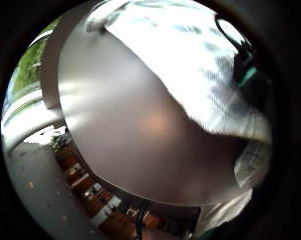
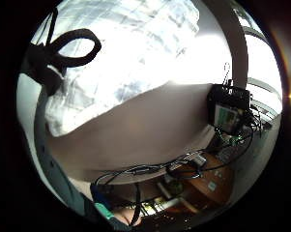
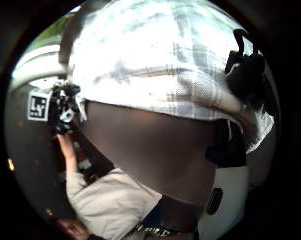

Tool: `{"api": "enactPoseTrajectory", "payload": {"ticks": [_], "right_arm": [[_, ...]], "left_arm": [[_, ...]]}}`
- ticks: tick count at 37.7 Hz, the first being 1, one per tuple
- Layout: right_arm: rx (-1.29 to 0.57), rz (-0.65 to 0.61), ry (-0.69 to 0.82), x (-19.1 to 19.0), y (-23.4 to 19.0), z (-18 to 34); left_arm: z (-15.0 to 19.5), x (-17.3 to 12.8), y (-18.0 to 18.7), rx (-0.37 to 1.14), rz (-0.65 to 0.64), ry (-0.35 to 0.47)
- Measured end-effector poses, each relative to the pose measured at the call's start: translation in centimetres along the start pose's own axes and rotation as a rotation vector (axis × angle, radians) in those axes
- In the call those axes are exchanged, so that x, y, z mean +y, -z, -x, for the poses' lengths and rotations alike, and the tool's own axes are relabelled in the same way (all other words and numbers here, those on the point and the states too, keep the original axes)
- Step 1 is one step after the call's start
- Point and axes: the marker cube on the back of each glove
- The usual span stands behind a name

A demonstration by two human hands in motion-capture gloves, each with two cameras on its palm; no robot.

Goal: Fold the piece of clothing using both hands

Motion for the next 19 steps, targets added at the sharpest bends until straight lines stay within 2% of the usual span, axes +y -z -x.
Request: {"api": "enactPoseTrajectory", "payload": {"ticks": [2, 3, 5, 7, 8, 10, 13, 16, 19], "right_arm": [[0.158, -0.15, -0.02, -1.2, 0.7, -0.9], [0.214, -0.175, -0.03, -1.3, 0.8, -1.0], [0.211, -0.05, -0.035, 0.3, 0.6, -0.4], [0.128, 0.086, -0.007, 2.1, 0.2, 0.7], [0.105, 0.09, 0.012, 2.1, 0.0, 0.7], [0.099, 0.019, 0.055, 0.7, -0.5, -0.4], [0.024, -0.039, 0.14, -0.2, -0.7, -2.3], [-0.054, -0.069, 0.182, 1.6, 2.1, -2.8], [-0.079, -0.108, 0.173, 3.0, 6.1, -3.2]], "left_arm": [[2.7, -3.6, -1.9, -0.165, -0.121, 0.049], [3.9, -5.1, -2.8, -0.232, -0.161, 0.064], [4.9, -6.5, -3.6, -0.297, -0.199, 0.063], [4.8, -6.0, -3.5, -0.296, -0.207, 0.043], [4.6, -5.3, -3.2, -0.283, -0.206, 0.03], [3.8, -2.9, -1.7, -0.232, -0.188, -0.01], [1.8, 2.9, 2.2, -0.099, -0.119, -0.098], [0.5, 6.8, 5.8, -0.011, -0.064, -0.152], [0.0, 8.2, 9.0, 0.021, -0.054, -0.16]]}}
